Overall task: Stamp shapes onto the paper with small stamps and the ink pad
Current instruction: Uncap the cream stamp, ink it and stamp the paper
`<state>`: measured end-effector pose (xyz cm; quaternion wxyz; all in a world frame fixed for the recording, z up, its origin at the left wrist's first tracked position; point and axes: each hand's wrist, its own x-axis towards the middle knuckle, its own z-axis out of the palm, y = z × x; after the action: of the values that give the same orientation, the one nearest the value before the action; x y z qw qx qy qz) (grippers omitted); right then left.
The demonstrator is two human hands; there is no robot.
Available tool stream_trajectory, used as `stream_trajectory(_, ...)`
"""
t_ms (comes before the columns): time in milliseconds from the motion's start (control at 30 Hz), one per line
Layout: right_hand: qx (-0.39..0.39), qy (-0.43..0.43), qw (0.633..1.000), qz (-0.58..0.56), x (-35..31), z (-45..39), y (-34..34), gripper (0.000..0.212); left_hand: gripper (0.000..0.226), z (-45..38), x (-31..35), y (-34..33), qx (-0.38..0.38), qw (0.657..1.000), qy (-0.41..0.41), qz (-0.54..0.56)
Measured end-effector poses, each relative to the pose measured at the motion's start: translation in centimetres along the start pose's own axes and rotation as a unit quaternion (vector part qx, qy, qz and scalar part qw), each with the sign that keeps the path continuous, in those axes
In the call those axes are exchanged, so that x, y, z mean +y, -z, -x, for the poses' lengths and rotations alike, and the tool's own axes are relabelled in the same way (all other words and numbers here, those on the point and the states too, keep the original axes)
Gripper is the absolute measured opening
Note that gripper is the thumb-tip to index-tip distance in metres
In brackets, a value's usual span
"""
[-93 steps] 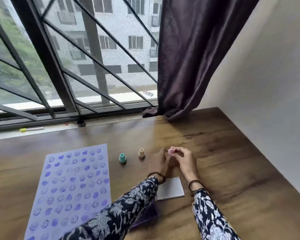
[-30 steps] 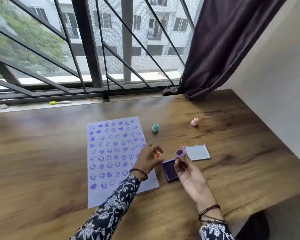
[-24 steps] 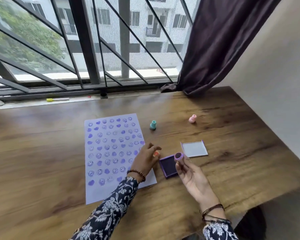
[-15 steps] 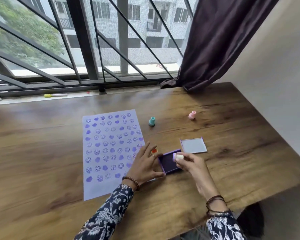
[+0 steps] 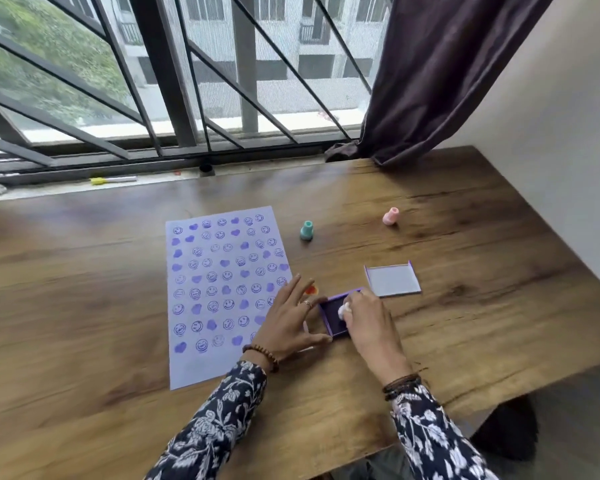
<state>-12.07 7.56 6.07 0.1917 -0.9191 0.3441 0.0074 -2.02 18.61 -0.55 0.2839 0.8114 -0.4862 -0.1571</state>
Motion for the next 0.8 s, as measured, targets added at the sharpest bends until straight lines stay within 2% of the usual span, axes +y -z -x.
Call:
stream_trajectory(67,-0.008,-0.047,0.995,-0.091,0.6,-0.7,0.3,0.015,0.086,0.4,-1.1,0.9,-0.008,1.000,0.011,0.004)
stream_trajectory(133,-0.012,-0.113,0.962,-0.249,0.5,-0.1,0.4,0.018,0.084,1.3,-2.7,2.7,0.003,1.000,0.017,0.005)
stream_trajectory(233,-0.037,-0.171,0.836,-0.521,-1.3,1.6,-0.3,0.003,0.088,3.9,-5.8,6.2,0.021,0.999,0.017,-0.034)
stream_trajectory(267,-0.039,-0.174,0.808,-0.562,-1.8,2.2,-0.6,0.009,0.089,4.6,-6.7,7.2,0.023,0.998,0.013,-0.054)
stream_trajectory(300,-0.037,-0.173,0.801,-0.572,-2.4,2.8,-1.3,0.011,0.089,5.6,-7.8,8.2,0.022,0.997,0.014,-0.072)
stream_trajectory(433,0.011,-0.196,0.833,-0.516,-5.4,4.8,-4.0,0.013,0.096,9.4,-11.7,11.4,-0.015,0.993,0.068,-0.096)
stream_trajectory(533,0.088,-0.146,0.925,-0.341,-7.2,5.6,-5.0,0.006,0.105,11.0,-13.3,12.1,-0.057,0.989,0.102,-0.085)
stream_trajectory(600,0.110,-0.102,0.956,-0.252,-8.0,5.9,-5.6,0.006,0.105,11.4,-13.6,11.9,-0.088,0.986,0.102,-0.101)
stream_trajectory(800,0.178,-0.076,0.973,-0.128,-8.8,6.1,-7.4,0.009,0.104,11.5,-14.1,11.5,-0.093,0.986,0.090,-0.101)
